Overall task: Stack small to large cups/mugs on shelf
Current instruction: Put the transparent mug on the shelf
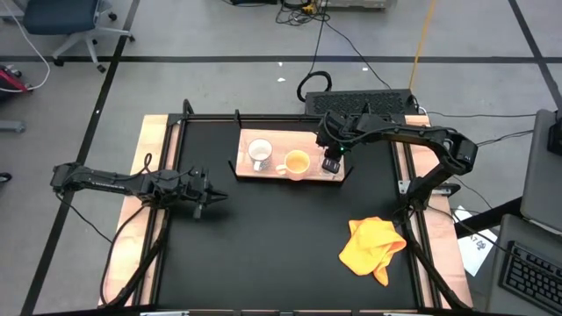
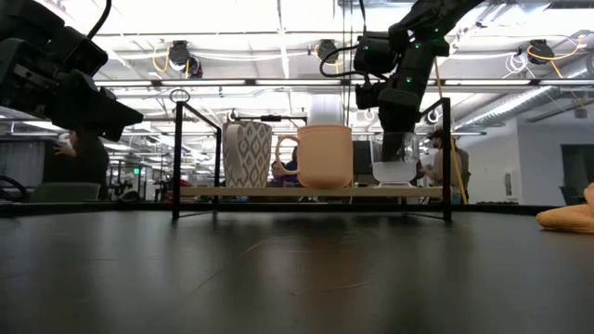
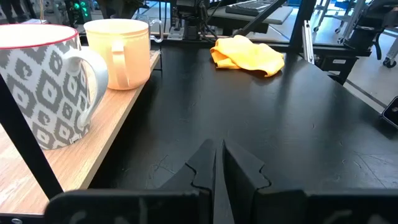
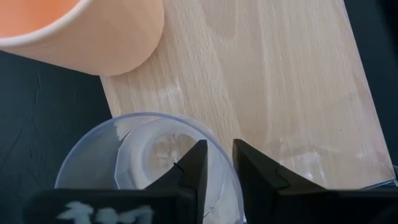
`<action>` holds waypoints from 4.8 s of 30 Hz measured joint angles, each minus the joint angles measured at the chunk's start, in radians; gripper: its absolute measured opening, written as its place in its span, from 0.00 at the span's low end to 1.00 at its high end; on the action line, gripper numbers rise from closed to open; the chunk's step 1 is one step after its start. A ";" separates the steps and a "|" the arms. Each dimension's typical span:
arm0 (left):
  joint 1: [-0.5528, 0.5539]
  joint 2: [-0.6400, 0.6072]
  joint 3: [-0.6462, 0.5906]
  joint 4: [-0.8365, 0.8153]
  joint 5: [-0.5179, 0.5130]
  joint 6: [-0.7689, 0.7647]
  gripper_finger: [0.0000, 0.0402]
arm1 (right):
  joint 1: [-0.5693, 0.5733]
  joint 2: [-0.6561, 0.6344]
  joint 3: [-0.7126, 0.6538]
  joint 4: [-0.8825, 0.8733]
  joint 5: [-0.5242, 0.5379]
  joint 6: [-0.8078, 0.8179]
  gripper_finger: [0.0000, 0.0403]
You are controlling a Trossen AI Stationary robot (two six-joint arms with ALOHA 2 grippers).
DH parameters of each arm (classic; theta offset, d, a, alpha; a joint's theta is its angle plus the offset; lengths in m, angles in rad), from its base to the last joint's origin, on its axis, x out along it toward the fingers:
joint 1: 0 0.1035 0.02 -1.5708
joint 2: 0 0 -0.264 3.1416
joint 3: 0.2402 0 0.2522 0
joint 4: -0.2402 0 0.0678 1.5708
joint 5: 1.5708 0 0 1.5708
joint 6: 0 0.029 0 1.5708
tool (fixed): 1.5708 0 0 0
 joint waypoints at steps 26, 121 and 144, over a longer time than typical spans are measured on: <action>0.000 0.000 0.000 0.000 0.000 -0.005 0.08 | 0.000 -0.001 0.001 0.014 0.021 0.071 0.00; 0.000 0.000 0.000 0.000 0.001 -0.011 0.08 | 0.111 0.001 -0.012 -0.031 0.134 0.039 0.00; 0.000 0.000 0.000 0.000 0.001 -0.011 0.08 | 0.111 0.006 -0.015 -0.028 0.134 0.041 0.04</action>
